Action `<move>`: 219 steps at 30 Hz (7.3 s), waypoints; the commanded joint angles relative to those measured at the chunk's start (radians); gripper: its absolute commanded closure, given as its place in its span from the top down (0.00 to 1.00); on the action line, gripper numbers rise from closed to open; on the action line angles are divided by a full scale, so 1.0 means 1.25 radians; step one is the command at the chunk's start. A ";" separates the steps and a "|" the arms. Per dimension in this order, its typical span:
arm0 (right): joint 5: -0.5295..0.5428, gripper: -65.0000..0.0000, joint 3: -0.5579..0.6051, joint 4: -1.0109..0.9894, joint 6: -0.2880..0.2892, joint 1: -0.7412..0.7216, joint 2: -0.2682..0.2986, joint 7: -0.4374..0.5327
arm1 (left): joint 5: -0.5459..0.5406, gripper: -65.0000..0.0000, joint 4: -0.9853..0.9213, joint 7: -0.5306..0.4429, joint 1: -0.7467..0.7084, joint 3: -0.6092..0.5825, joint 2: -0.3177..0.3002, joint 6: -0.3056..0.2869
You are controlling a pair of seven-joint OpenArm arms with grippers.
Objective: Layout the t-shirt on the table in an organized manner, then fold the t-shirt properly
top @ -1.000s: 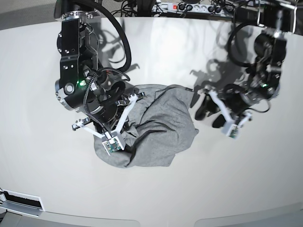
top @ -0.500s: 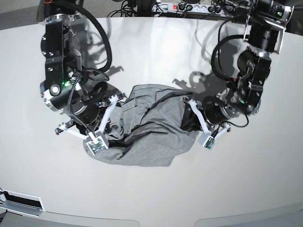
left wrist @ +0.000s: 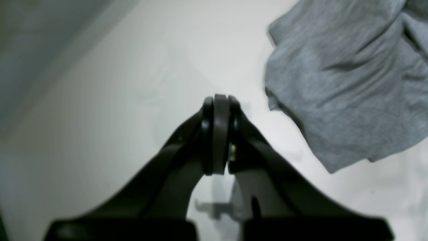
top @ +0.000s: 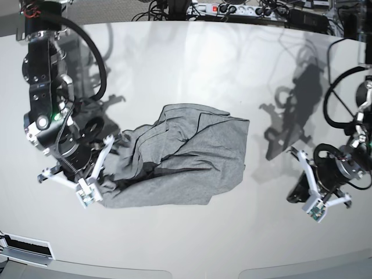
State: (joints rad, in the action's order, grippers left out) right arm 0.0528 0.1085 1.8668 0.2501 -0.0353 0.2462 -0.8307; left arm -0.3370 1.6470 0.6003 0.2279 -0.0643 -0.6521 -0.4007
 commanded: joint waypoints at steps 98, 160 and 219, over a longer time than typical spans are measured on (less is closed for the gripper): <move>0.383 0.00 -0.085 -0.141 0.234 -0.449 0.282 -0.111 | -0.430 0.00 -0.235 0.139 0.745 -0.290 -0.185 -0.097; 1.110 0.55 -0.087 -0.139 0.358 -0.091 0.015 -0.452 | -0.695 0.62 -0.224 0.482 0.201 0.148 0.149 -0.238; -0.049 0.00 0.378 -0.139 0.156 0.072 -0.101 -0.136 | -0.193 0.62 -0.305 0.062 -0.035 0.148 0.167 0.060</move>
State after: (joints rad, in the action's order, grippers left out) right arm -0.0082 0.5846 1.6760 0.4454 0.0685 0.1238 -1.0100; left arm -0.5701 1.2518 0.6945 0.1642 0.1127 -0.4225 -0.3225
